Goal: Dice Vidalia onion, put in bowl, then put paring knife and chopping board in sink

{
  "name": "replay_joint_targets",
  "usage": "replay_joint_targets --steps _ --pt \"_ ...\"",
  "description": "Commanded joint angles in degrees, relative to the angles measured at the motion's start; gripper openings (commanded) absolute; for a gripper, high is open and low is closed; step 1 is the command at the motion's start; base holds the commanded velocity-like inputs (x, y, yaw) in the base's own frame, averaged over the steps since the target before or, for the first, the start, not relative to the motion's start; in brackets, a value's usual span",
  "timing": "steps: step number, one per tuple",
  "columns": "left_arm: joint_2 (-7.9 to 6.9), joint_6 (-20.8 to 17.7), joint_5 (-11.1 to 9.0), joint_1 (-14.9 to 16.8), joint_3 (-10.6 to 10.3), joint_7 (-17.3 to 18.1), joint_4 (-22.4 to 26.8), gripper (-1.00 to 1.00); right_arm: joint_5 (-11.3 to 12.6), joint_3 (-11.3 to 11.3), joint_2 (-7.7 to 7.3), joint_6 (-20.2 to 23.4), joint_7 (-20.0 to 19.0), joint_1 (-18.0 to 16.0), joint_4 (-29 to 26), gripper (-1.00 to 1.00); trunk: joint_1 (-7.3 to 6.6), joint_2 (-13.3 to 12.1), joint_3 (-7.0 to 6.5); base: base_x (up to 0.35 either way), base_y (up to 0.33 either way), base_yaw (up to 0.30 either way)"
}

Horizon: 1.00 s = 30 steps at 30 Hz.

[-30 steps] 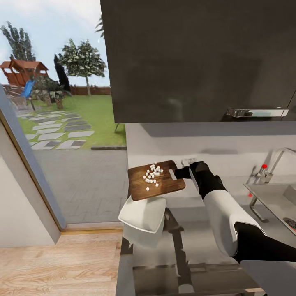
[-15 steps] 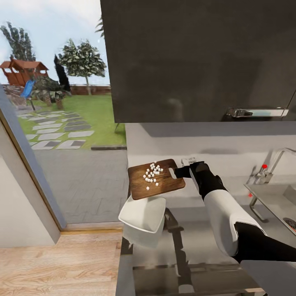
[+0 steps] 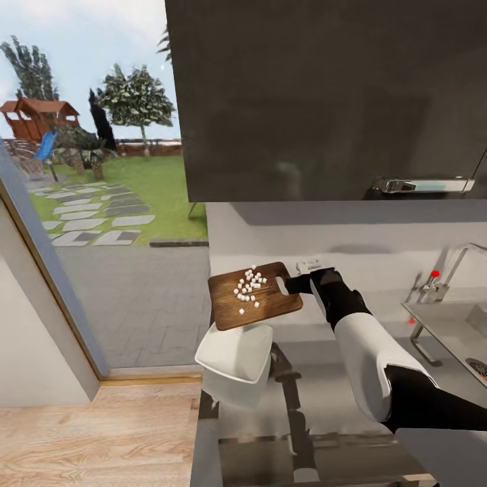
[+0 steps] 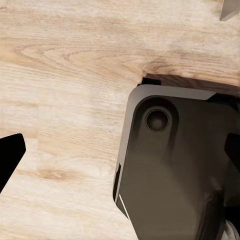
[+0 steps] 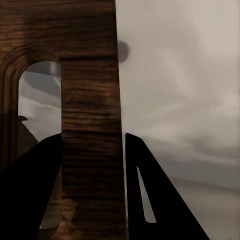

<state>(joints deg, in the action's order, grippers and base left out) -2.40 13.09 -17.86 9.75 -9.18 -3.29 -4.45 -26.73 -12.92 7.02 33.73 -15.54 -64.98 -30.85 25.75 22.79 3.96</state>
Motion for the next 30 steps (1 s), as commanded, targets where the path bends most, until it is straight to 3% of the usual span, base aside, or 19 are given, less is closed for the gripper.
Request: replay_joint_targets --steps 1,12,18,30 --pt "0.02 0.35 -0.33 0.1 -0.48 -0.05 -0.21 1.0 -0.6 -0.46 0.09 0.14 -0.46 -0.06 -0.06 -1.0 0.04 0.13 0.13 0.0 0.0 0.0" --pt "0.02 0.35 -0.33 0.1 -0.49 -0.05 -0.21 1.0 -0.6 -0.51 0.05 -1.53 -0.46 -0.06 0.55 -1.0 0.04 0.13 0.13 0.0 0.0 0.0" --pt "0.02 0.35 -0.32 0.1 -0.48 -0.05 -0.21 1.0 -0.6 -0.51 0.01 -5.77 -0.46 -0.06 0.83 -1.0 0.04 0.13 0.13 0.0 0.0 0.0" --pt "0.02 0.35 -0.32 0.1 -0.48 -0.05 -0.21 1.0 -0.6 -0.53 -0.06 -6.36 -0.51 -0.06 0.97 -1.0 0.04 0.13 0.13 0.0 0.0 0.0"
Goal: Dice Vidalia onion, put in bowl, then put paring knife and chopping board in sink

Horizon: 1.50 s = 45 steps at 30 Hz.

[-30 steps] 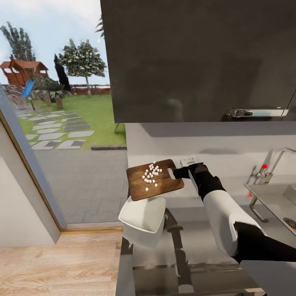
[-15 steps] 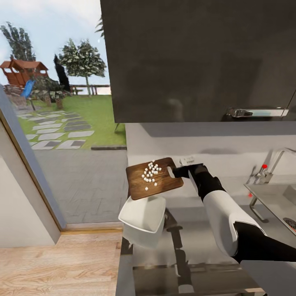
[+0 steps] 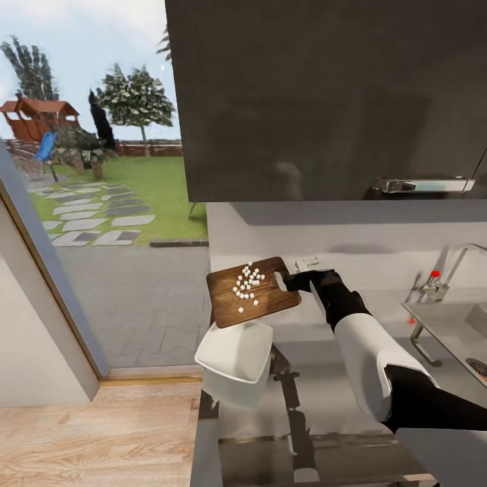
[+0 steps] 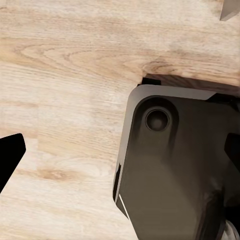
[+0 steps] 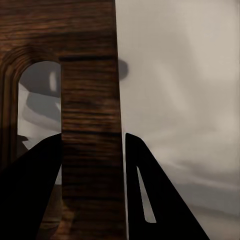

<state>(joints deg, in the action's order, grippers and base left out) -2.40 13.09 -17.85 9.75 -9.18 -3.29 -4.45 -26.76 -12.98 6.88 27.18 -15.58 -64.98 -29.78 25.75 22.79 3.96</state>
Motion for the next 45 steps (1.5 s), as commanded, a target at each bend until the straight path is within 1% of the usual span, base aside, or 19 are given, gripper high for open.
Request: replay_joint_targets --steps 1,8,11,13,17,32,33,36,45 --pt "0.02 0.35 -0.34 0.1 -0.48 -0.05 -0.21 1.0 -0.57 -0.46 0.06 0.18 -0.48 -0.06 -0.1 -1.0 0.04 0.13 0.13 0.0 0.0 0.0" --pt "0.02 0.35 -0.34 0.1 -0.5 -0.05 -0.21 1.0 -0.57 -0.47 -0.07 0.06 -0.51 -0.06 -0.07 -1.0 0.04 0.13 0.13 0.0 0.0 0.0" --pt "0.02 0.35 -0.34 0.1 -0.5 -0.04 -0.21 1.0 -0.57 -0.47 -0.14 -2.12 -0.51 -0.06 0.64 -1.0 0.04 0.13 0.13 0.0 0.0 0.0" --pt "0.02 0.35 -0.34 0.1 -0.5 -0.05 -0.21 1.0 -0.63 -0.47 -0.25 -4.76 -0.51 -0.06 3.25 -1.0 0.04 0.13 0.13 0.0 0.0 0.0" --pt "0.02 0.35 -0.34 0.1 -0.5 -0.04 -0.21 1.0 -0.65 -0.47 -0.29 -6.42 -0.51 -0.06 4.38 -1.0 0.04 0.13 0.13 0.0 0.0 0.0" --pt "0.02 0.35 -0.33 0.1 -0.49 -0.05 -0.21 1.0 -0.66 -0.53 -0.56 -7.07 -0.51 -0.06 4.56 -1.0 0.04 0.13 0.13 0.0 0.0 0.0" --pt "0.02 0.35 -0.34 0.1 -0.49 -0.05 -0.21 1.0 -0.66 -0.54 -0.59 -7.36 -0.51 -0.06 4.59 -1.0 0.04 0.13 0.13 0.0 0.0 0.0" --pt "0.02 0.35 -0.34 0.1 -0.5 -0.05 -0.21 1.0 -0.66 -0.51 -0.62 -10.19 -0.51 -0.06 4.7 -1.0 0.04 0.13 0.13 0.0 0.0 0.0" --pt "0.02 0.35 -0.34 0.1 -0.49 -0.05 -0.21 1.0 -0.64 -0.48 -0.64 -12.3 -0.59 -0.06 4.73 -1.0 0.04 0.13 0.13 0.0 0.0 0.0"
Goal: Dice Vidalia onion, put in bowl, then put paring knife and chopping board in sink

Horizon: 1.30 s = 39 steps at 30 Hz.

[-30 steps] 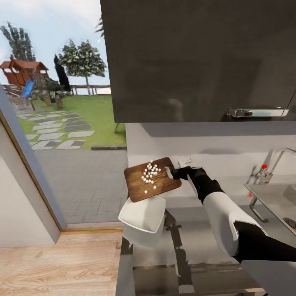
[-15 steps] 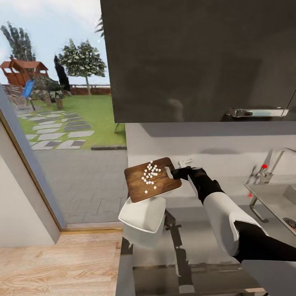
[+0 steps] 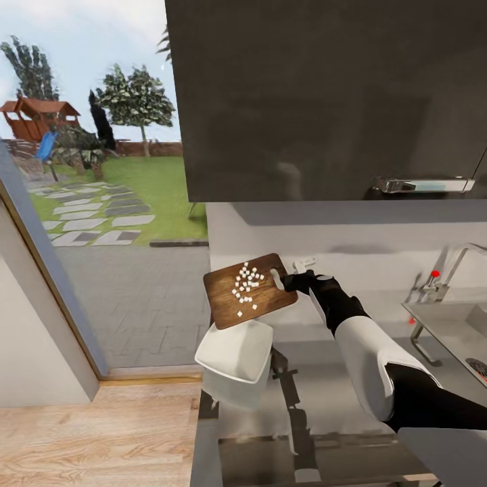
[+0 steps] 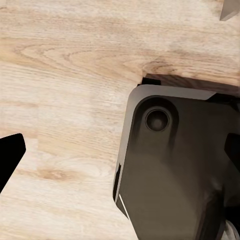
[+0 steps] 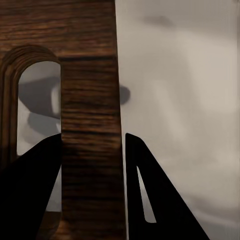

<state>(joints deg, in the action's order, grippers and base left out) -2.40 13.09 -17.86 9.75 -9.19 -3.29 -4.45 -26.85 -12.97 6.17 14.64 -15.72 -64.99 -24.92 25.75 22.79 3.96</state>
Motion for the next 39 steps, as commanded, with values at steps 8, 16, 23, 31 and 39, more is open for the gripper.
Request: replay_joint_targets --steps 8,16,23,31,39 --pt "0.03 0.35 -0.34 0.1 -0.48 -0.03 -0.21 1.0 -0.56 -0.48 0.07 -1.62 -0.42 -0.05 1.21 -1.0 0.04 0.13 0.13 0.0 0.0 0.0" --pt "0.03 0.37 -0.33 0.1 -0.48 -0.03 -0.21 1.0 -0.57 -0.53 0.07 -2.99 -0.37 -0.05 1.69 -1.0 0.04 0.13 0.13 0.0 0.0 0.0" --pt "0.03 0.44 -0.34 0.1 -0.48 -0.04 -0.21 1.0 -0.57 -0.56 0.01 -5.23 -0.37 -0.05 3.04 -1.0 0.04 0.13 0.13 0.0 0.0 0.0" --pt "0.03 0.44 -0.32 0.1 -0.48 -0.04 -0.21 1.0 -0.57 -0.55 0.05 -5.4 -0.37 -0.05 3.12 -1.0 0.04 0.13 0.13 0.0 0.0 0.0" --pt "0.03 0.44 -0.33 0.1 -0.49 -0.04 -0.21 1.0 -0.57 -0.48 0.07 -5.41 -0.37 -0.05 3.21 -1.0 0.04 0.13 0.13 0.0 0.0 0.0"
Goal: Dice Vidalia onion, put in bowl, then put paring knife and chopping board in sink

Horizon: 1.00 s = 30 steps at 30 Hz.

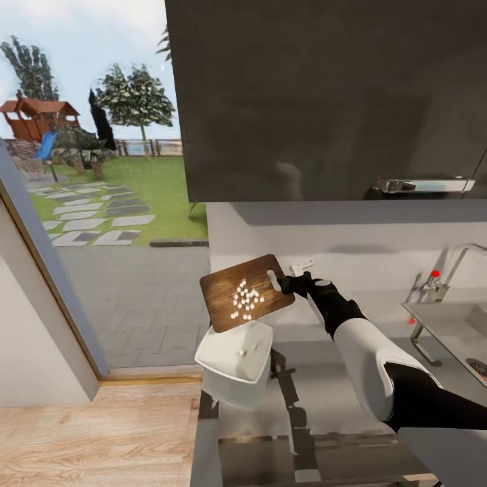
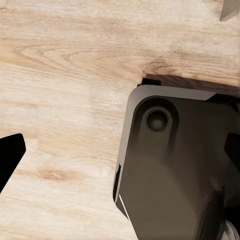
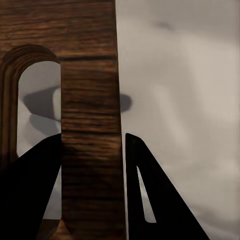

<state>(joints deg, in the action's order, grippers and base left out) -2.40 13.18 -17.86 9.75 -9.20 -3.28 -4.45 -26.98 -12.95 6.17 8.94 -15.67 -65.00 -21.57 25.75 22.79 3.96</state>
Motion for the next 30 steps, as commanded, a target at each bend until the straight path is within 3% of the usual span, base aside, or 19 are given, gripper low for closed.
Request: replay_joint_targets --steps 1,30 --pt "0.03 0.35 -0.33 0.1 -0.48 -0.05 -0.21 1.0 -0.44 -0.5 0.07 0.28 -0.41 -0.04 -0.14 -1.0 0.04 0.13 0.13 0.0 0.0 0.0" --pt "0.03 0.35 -0.34 0.1 -0.49 -0.06 -0.21 1.0 -0.45 -0.5 0.07 -1.56 -0.38 -0.04 0.74 -1.0 0.04 0.13 0.13 0.0 0.0 0.0"
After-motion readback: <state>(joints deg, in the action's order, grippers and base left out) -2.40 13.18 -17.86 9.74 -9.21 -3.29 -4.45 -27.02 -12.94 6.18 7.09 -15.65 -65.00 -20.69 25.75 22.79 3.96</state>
